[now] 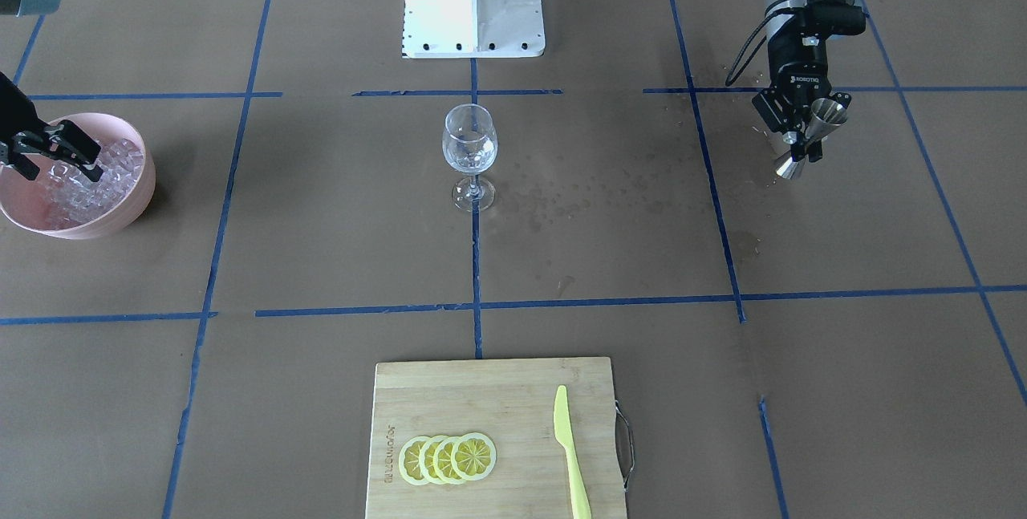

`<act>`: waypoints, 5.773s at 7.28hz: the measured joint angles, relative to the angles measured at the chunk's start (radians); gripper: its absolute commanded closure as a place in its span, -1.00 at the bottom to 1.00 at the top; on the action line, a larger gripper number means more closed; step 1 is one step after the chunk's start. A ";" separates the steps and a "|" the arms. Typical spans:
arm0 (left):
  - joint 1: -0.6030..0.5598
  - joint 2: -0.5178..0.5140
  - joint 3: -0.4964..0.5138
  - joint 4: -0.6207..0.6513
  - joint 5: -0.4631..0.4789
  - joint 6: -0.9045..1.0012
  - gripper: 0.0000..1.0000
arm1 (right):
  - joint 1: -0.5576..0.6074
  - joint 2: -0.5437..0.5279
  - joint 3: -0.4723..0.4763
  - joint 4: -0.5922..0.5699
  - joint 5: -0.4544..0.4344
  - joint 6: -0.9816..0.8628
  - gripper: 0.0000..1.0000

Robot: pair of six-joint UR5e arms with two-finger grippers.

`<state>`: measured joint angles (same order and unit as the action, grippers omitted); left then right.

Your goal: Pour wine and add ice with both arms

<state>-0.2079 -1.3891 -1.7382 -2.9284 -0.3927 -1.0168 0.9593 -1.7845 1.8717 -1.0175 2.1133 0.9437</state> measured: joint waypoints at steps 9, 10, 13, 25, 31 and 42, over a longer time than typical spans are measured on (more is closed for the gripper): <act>0.004 -0.013 0.000 0.000 -0.004 -0.001 1.00 | -0.039 -0.012 0.000 0.000 -0.014 0.008 1.00; 0.010 -0.020 0.006 0.000 -0.004 -0.002 1.00 | -0.036 -0.014 0.008 0.000 -0.008 0.007 1.00; 0.029 -0.084 0.077 0.000 -0.002 -0.017 1.00 | 0.005 -0.024 0.067 -0.037 0.046 0.002 1.00; 0.093 -0.133 0.220 0.001 0.016 -0.071 0.88 | 0.140 -0.020 0.189 -0.059 0.171 0.002 1.00; 0.104 -0.130 0.221 0.000 0.014 -0.070 -0.03 | 0.141 -0.019 0.199 -0.059 0.171 0.003 1.00; 0.104 -0.069 0.190 -0.005 -0.117 -0.061 -1.00 | 0.129 0.014 0.226 -0.061 0.179 0.015 1.00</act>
<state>-0.1043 -1.4577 -1.5482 -2.9335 -0.5100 -1.0782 1.0886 -1.7704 2.0975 -1.0786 2.2920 0.9588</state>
